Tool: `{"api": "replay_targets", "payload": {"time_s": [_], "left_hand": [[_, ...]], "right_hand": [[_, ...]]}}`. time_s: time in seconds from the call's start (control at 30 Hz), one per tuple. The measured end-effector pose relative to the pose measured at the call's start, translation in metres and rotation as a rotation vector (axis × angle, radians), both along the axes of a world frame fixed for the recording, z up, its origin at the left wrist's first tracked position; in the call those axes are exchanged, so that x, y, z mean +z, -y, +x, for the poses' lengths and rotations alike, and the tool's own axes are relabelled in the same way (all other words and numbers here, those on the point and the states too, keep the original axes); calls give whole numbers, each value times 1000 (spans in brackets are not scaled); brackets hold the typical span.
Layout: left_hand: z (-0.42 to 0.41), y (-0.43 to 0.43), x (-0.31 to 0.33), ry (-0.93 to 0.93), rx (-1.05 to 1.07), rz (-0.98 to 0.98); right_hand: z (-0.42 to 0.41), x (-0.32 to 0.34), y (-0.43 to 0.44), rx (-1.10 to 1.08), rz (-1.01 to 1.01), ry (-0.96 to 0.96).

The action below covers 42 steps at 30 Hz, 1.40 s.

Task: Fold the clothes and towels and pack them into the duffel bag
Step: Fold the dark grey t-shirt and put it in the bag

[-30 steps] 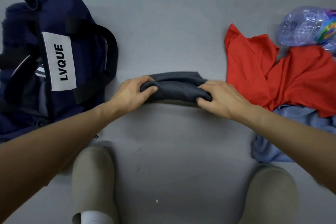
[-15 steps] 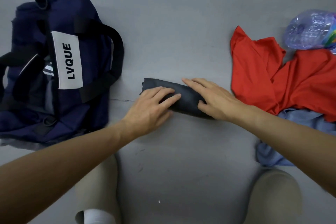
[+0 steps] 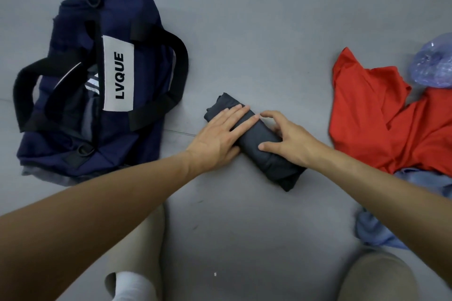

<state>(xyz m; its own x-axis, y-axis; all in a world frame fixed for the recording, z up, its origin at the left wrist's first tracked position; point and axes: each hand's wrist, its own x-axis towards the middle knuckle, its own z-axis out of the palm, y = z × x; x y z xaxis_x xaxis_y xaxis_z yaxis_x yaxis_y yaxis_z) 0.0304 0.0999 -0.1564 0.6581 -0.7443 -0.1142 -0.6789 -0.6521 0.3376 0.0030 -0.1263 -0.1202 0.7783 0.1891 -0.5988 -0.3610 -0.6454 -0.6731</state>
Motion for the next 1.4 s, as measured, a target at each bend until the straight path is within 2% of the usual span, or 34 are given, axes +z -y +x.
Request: {"api": "replay_targets", "payload": {"time_s": [0.1, 0.23, 0.33, 0.43, 0.5, 0.7, 0.83, 0.93, 0.97, 1.1, 1.23, 1.3, 1.4], "left_hand": [[3, 3, 6, -74, 67, -72], [5, 12, 32, -225, 199, -170], [9, 15, 67, -357, 394, -300], [19, 14, 118, -525, 544, -518], [27, 4, 155, -624, 610, -685], [45, -64, 222, -574, 815, -928], [33, -102, 224, -687, 994, -1113], [23, -133, 218, -805, 1084, -1381], [19, -143, 215, -812, 1074, -1402], [1, -188, 191, -650, 1101, -1153], [7, -233, 171, -572, 1159, -996], [14, -249, 159, -540, 1186, -953], [29, -261, 140, -425, 1241, -825]], "right_hand": [[2, 5, 5, -104, 202, -95], [11, 25, 9, -165, 363, -173], [18, 57, 9, -275, 505, -124], [27, 100, -3, -345, 604, 10], [36, 130, -18, -343, 654, 88], [70, 205, -81, -105, 796, 81], [85, 215, -141, -26, 698, 223], [84, 197, -194, -56, 588, 404], [83, 188, -211, -86, 569, 451], [68, 158, -276, -191, 546, 510], [71, 131, -312, -246, 490, 397], [82, 122, -308, -131, 332, 454], [106, 116, -289, 96, -130, 821]]}}
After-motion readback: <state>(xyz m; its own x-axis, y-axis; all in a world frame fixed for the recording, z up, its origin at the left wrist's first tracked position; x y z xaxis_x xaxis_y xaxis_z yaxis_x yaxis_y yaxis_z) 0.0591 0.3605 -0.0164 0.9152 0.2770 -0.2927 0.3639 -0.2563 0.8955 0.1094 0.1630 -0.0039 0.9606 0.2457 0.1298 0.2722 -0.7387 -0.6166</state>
